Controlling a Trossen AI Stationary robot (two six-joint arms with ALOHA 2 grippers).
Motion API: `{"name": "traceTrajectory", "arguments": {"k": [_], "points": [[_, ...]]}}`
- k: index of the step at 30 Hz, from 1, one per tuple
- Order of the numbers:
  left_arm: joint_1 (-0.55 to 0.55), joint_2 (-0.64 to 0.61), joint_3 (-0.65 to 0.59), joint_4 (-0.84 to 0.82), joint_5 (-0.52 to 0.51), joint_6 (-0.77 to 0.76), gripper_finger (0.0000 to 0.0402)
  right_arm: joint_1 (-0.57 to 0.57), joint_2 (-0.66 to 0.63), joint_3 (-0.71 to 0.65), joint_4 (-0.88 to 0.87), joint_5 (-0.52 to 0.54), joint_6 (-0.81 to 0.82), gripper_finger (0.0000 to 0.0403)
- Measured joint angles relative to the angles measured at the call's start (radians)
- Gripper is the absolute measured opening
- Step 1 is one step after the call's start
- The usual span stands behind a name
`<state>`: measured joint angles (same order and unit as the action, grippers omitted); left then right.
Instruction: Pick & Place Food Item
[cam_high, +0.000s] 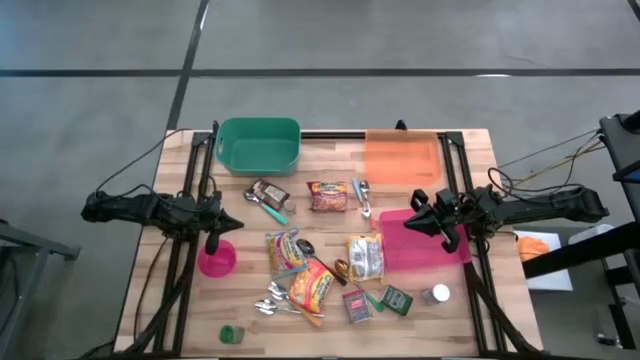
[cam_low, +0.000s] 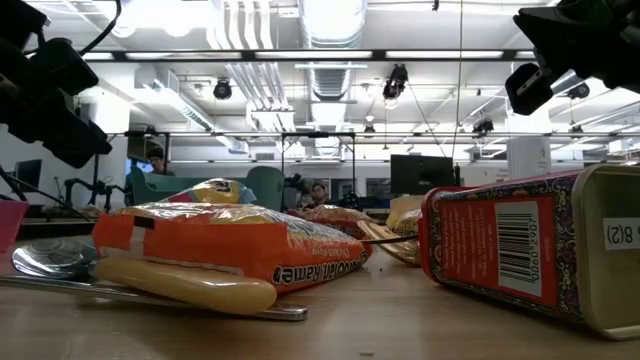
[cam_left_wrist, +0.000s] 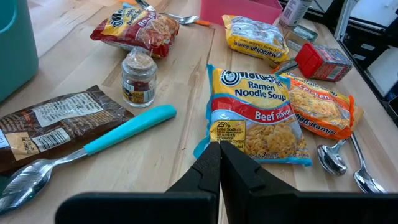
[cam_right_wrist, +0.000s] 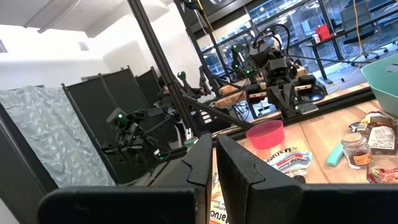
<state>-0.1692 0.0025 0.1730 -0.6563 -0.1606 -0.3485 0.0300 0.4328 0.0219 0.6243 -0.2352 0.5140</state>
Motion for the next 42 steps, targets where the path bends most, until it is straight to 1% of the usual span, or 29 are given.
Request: {"name": "traceTrajectory", "arguments": {"k": [2, 6, 8, 13, 16, 18, 20, 24, 29, 32, 34, 38, 40, 42], "points": [[0.000, 0.000, 0.000, 0.000, 0.000, 0.000, 0.0011, 0.000, 0.000, 0.000, 0.008, 0.013, -0.004, 0.0021], [0.000, 0.000, 0.000, 0.000, 0.000, 0.000, 0.0011, 0.000, 0.005, 0.000, 0.087, 0.186, 0.020, 0.0021], [0.000, 0.000, 0.000, 0.000, 0.000, 0.000, 0.0011, 0.000, 0.007, 0.000, 0.107, 0.225, 0.016, 0.0021], [0.000, 0.000, 0.000, 0.000, 0.000, 0.000, 0.0011, 0.000, 0.008, 0.013, 0.108, 0.239, -0.124, 0.0021], [0.000, 0.000, 0.000, 0.000, 0.000, 0.000, 0.0011, 0.000, 0.016, 0.046, 0.099, 0.242, -0.124, 0.0021], [0.000, 0.000, 0.000, 0.000, 0.000, 0.000, 0.0011, 0.000, 0.026, 0.083, 0.048, 0.241, -0.126, 0.0021], [0.000, 0.000, 0.000, 0.000, 0.000, 0.000, 0.0011, 0.000, 0.038, 0.133, -0.056, 0.255, -0.134, 0.0021], [0.000, 0.000, 0.000, 0.000, 0.000, 0.000, 0.0011, 0.000, 0.080, 0.259, -0.323, 0.359, -0.110, 0.0021], [0.000, 0.000, 0.000, 0.000, 0.000, 0.000, 0.0011, 0.000, 0.154, 0.421, -0.572, 0.470, -0.045, 0.0021], [0.000, 0.000, 0.000, 0.000, 0.000, -0.001, 0.0011, 0.000, 0.201, 0.501, -0.625, 0.501, -0.039, 0.0021], [0.000, 0.000, 0.000, 0.020, -0.001, -0.042, 0.0011, 0.000, 0.234, 0.549, -0.626, 0.508, -0.045, 0.0021], [0.000, 0.000, 0.000, 0.184, -0.034, -0.143, 0.0011, 0.000, 0.294, 0.631, -0.626, 0.534, -0.067, 0.0021], [0.000, 0.005, 0.000, 0.287, -0.033, -0.129, 0.0011, 0.000, 0.324, 0.662, -0.626, 0.554, -0.073, 0.0021], [0.000, 0.017, 0.003, 0.370, -0.016, -0.078, 0.0011, 0.000, 0.354, 0.684, -0.627, 0.560, -0.084, 0.0021]]}}
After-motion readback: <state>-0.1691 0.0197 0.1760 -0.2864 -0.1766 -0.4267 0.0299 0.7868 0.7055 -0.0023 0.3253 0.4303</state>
